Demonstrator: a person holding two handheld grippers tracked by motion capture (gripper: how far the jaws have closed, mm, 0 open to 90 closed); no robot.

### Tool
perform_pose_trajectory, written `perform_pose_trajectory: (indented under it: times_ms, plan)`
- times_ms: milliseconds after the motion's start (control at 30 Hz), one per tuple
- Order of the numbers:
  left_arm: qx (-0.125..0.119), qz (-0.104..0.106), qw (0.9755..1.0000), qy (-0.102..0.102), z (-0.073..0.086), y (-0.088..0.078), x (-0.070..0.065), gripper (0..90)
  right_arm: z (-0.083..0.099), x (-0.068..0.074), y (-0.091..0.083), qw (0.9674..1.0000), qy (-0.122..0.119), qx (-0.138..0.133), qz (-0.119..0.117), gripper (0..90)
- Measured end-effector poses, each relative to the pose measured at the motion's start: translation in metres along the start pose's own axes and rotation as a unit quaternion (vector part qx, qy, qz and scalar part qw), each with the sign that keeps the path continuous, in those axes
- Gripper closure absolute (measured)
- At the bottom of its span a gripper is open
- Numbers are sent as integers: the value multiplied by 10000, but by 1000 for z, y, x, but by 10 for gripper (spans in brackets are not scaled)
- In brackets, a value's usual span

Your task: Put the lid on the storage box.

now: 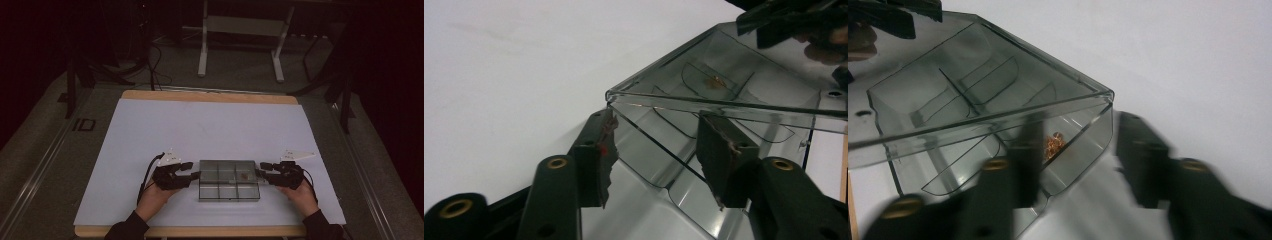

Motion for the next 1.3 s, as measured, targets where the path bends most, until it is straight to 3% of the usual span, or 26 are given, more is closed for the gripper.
perform_pose_trajectory:
  times_ms: [133, 167, 267, 333, 667, 833, 967, 1100, 1300]
  plan:
    - [21, 228, 9997, -46, 3, 1, 2, 295, 3, -2, 0, 9999, 87, -45, -33, 329]
    - [27, 203, 9998, -29, 3, 2, 2, 252, 4, -3, 0, 10000, 67, -35, -46, 286]
    - [57, 176, 9998, -28, 5, 4, 4, 216, 7, -4, 0, 10000, 30, 11, -66, 204]
    - [33, 171, 9998, -46, 6, 4, 5, 181, 8, -6, -1, 10000, 83, -29, -40, 200]
    - [72, 30, 9999, -85, 12, 4, 13, 173, 16, -16, -4, 9997, 241, -67, 5, 177]
    - [-128, 10, 9996, -268, 12, 0, 20, 173, 17, -17, -2, 9997, 236, -37, 26, 177]
    - [-213, 93, 9996, -179, 10, -2, 16, 145, 16, -16, -2, 9997, 219, -61, 16, 177]
    - [-300, 86, 9995, -91, 8, -1, 12, 19, 13, -15, -4, 9997, 167, -145, 39, 177]
    - [-442, 98, 9989, -95, 5, -3, 11, 19, 8, -13, -5, 9997, 45, -185, 150, 152]
Point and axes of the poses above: each handheld gripper's, and its own axes: y roughly forward along the jaws, z roughly out of its underside, x roughly to its left, the point moved 2 cm from there along y, roughly forward along the jaws, and after that the axes turned 5 degrees about x, right-handed, at the moved point
